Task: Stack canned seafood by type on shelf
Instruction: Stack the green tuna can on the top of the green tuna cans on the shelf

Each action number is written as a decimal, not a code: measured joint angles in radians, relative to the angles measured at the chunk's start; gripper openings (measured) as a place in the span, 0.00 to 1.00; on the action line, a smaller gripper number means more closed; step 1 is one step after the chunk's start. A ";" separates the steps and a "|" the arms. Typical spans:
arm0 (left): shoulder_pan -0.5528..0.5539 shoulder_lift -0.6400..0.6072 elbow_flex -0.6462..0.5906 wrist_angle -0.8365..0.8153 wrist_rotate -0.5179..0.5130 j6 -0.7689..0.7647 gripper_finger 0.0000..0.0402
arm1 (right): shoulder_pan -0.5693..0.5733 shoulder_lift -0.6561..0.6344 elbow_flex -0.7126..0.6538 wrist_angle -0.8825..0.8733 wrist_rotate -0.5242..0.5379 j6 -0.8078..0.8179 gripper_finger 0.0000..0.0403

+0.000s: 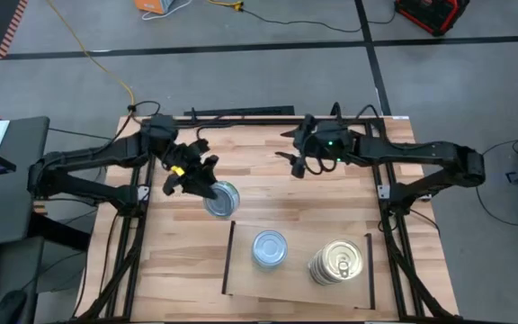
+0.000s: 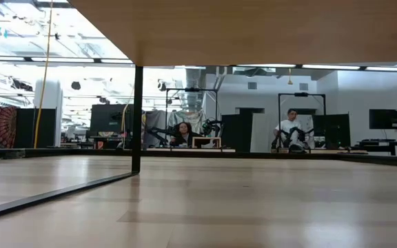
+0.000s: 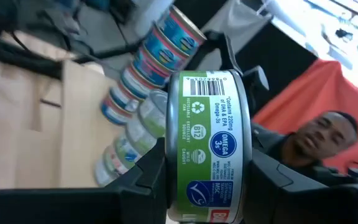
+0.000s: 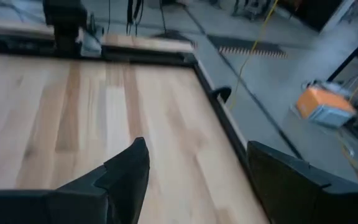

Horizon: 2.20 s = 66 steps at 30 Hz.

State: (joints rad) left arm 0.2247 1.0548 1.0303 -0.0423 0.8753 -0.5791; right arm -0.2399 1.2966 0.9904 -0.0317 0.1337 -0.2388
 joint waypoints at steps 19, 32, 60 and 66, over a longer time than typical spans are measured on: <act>-0.111 0.521 0.712 -0.571 0.060 -0.001 0.34 | -0.014 -0.220 -0.054 -0.340 -0.001 0.182 0.73; -0.214 0.647 0.842 -0.628 0.014 -0.151 0.34 | -0.056 -0.319 -0.141 -0.307 -0.001 0.153 0.73; -0.275 0.666 0.843 -0.666 -0.092 -0.189 0.47 | -0.055 -0.340 -0.155 -0.273 -0.004 0.163 0.73; -0.296 0.666 0.843 -0.681 -0.076 -0.168 0.49 | -0.055 -0.340 -0.155 -0.264 -0.004 0.163 0.73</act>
State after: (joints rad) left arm -0.0717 1.7210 1.8729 -0.7235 0.7992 -0.7466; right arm -0.2947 0.9569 0.8352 -0.2961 0.1295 -0.0761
